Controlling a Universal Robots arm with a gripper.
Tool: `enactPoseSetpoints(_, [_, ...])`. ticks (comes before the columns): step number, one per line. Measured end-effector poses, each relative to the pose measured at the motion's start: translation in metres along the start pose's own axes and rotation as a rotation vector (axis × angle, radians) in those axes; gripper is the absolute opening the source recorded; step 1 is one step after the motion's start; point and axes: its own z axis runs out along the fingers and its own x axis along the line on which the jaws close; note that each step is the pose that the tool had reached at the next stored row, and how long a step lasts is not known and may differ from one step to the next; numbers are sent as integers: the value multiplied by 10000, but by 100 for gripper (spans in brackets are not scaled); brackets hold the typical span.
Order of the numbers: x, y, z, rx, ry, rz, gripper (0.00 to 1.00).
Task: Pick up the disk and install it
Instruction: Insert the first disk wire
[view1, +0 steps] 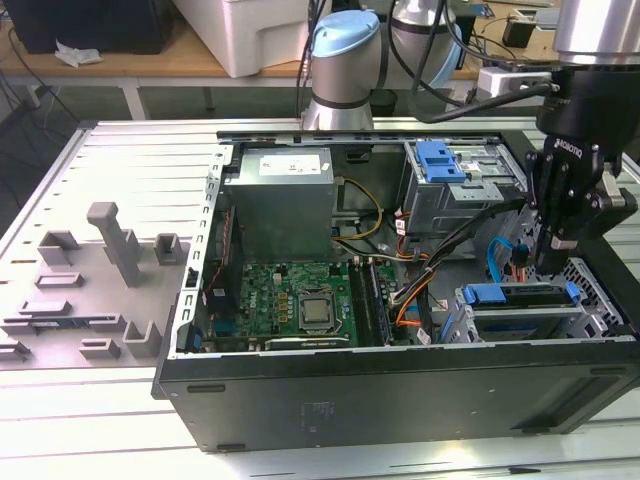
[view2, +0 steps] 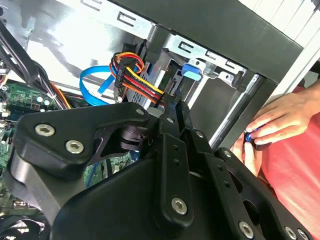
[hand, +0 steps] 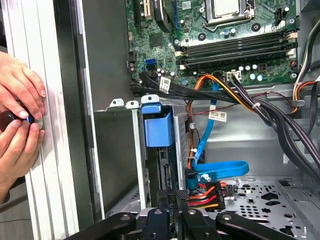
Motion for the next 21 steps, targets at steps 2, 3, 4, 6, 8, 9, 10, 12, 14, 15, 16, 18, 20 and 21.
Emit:
enactPoseSetpoints(2, [19, -2, 6, -4, -51, 1, 17])
enactPoseSetpoints(3, [26, -2, 8, -6, -70, 3, 17])
enactPoseSetpoints(4, [31, -3, 10, -7, -80, 3, 17])
enactPoseSetpoints(6, [43, -4, 14, -9, -110, 3, 17])
enactPoseSetpoints(8, [50, -4, 16, -10, -126, 1, 17])
enactPoseSetpoints(9, [53, -4, 17, -10, -136, 0, 17])
enactPoseSetpoints(10, [55, -5, 18, -11, -146, -1, 17])
enactPoseSetpoints(12, [59, -5, 21, -13, -180, -3, 17])
enactPoseSetpoints(14, [62, -5, 24, -15, -225, -8, 17])
enactPoseSetpoints(15, [64, -5, 27, -16, -248, -12, 17])
enactPoseSetpoints(16, [65, -5, 29, -15, -260, -20, 17])
enactPoseSetpoints(18, [65, -5, 31, -11, -268, -32, 17])
enactPoseSetpoints(20, [65, -5, 32, -4, -274, -57, 17])
enactPoseSetpoints(21, [67, -5, 34, 8, -278, -100, 17])
